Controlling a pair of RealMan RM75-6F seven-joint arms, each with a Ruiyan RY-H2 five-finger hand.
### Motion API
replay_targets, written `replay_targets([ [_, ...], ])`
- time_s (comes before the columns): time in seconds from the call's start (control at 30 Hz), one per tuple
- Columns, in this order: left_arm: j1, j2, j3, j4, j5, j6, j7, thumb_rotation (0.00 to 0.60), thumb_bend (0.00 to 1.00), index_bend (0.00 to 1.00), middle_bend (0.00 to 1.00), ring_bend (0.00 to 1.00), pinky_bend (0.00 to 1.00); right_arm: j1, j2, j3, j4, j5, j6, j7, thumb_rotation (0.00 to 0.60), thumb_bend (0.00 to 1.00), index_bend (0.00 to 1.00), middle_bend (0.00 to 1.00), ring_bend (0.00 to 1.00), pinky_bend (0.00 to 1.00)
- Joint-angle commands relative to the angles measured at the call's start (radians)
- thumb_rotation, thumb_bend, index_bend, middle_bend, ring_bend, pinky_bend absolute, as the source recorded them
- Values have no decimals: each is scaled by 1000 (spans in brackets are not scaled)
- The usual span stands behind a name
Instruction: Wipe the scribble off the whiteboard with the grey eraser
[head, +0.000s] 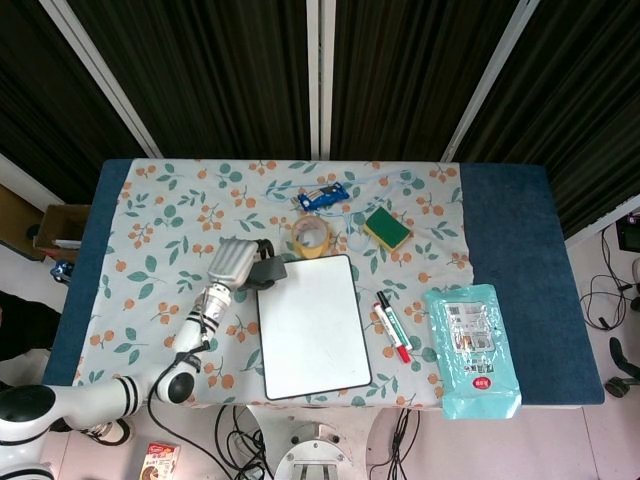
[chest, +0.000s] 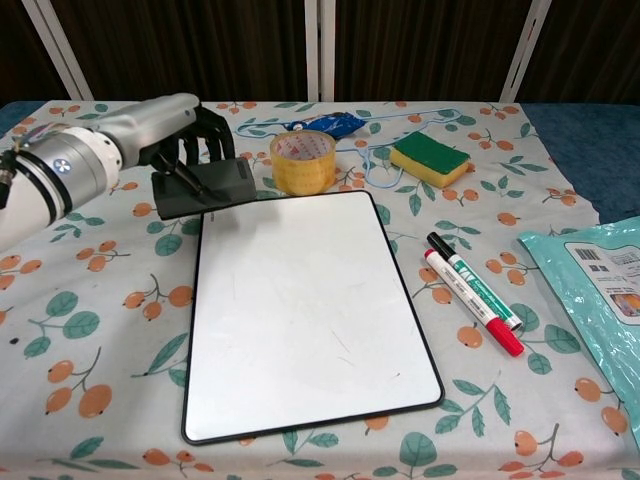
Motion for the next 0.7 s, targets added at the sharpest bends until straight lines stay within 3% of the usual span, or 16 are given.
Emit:
replay_targets([
  [0.03,26,56,-7,-33,15,23,-37,600,378,647,663,602,658,1,1,0,-4,-2,0,-3,600,284,0,0,0,0],
  [0.3,105,136,23,-16,21,30,-178,600,376,645,663,602,668,11,-6,-4,-9,-6,-13,-21,600,284,0,0,0,0],
  [0.7,149,103,96,145,91,-8,-328,600,349,617,637,551,629,11,-11,-9,-15,-6,-14,-39,600,284,0,0,0,0],
])
